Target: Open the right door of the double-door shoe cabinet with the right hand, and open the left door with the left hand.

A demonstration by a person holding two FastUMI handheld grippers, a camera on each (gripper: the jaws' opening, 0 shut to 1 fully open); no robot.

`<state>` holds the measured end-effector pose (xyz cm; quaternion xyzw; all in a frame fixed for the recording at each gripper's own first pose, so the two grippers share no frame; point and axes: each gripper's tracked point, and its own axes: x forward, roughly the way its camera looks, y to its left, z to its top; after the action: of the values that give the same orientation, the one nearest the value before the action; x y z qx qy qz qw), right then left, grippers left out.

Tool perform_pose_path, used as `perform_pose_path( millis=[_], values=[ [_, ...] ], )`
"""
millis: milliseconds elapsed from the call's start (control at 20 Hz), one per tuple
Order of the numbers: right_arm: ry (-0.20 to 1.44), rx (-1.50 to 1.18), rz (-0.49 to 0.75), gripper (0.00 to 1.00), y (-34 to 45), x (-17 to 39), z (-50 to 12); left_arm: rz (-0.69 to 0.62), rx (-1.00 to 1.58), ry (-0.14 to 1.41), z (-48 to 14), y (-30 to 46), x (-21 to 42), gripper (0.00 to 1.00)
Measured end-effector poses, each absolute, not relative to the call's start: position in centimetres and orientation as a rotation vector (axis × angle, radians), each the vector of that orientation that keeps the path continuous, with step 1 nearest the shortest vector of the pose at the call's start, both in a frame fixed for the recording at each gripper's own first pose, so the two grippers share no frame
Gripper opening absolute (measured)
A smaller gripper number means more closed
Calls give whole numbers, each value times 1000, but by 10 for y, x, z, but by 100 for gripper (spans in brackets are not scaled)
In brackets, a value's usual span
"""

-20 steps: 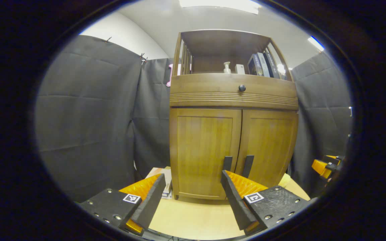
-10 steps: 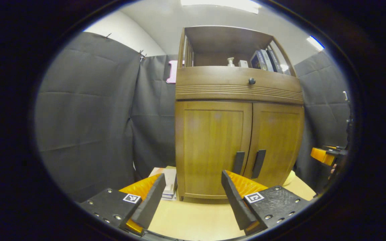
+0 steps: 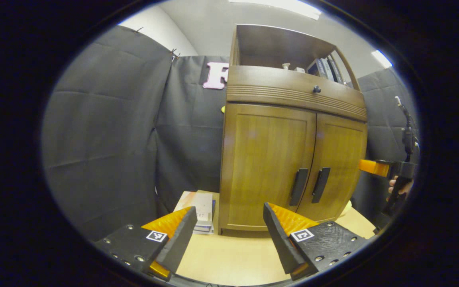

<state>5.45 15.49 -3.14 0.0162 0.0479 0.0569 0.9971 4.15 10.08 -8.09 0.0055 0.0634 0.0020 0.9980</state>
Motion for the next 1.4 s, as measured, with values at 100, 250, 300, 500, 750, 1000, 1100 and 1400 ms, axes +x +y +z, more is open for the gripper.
perform_pose_path(
  millis=[100,250,300,500,750,1000,1100,1400],
  values=[
    [89,31,120,95,173,66,-30,0,13,138,-89,115,43,96],
    [121,21,124,95,195,85,-41,-6,6,159,-104,129,48,95],
    [132,18,122,95,200,91,-43,-11,0,165,-107,132,50,96],
    [167,9,115,95,216,111,-58,-24,-10,196,-124,141,58,96],
    [233,10,101,95,227,132,-82,-49,-21,223,-141,146,68,96],
    [278,-9,93,95,237,154,-100,-79,-33,226,-151,142,74,97],
    [285,-20,85,77,236,162,-104,-91,-34,234,-156,139,76,97],
    [279,-45,73,35,239,166,-107,-95,-39,246,-164,136,72,96]
  ],
)
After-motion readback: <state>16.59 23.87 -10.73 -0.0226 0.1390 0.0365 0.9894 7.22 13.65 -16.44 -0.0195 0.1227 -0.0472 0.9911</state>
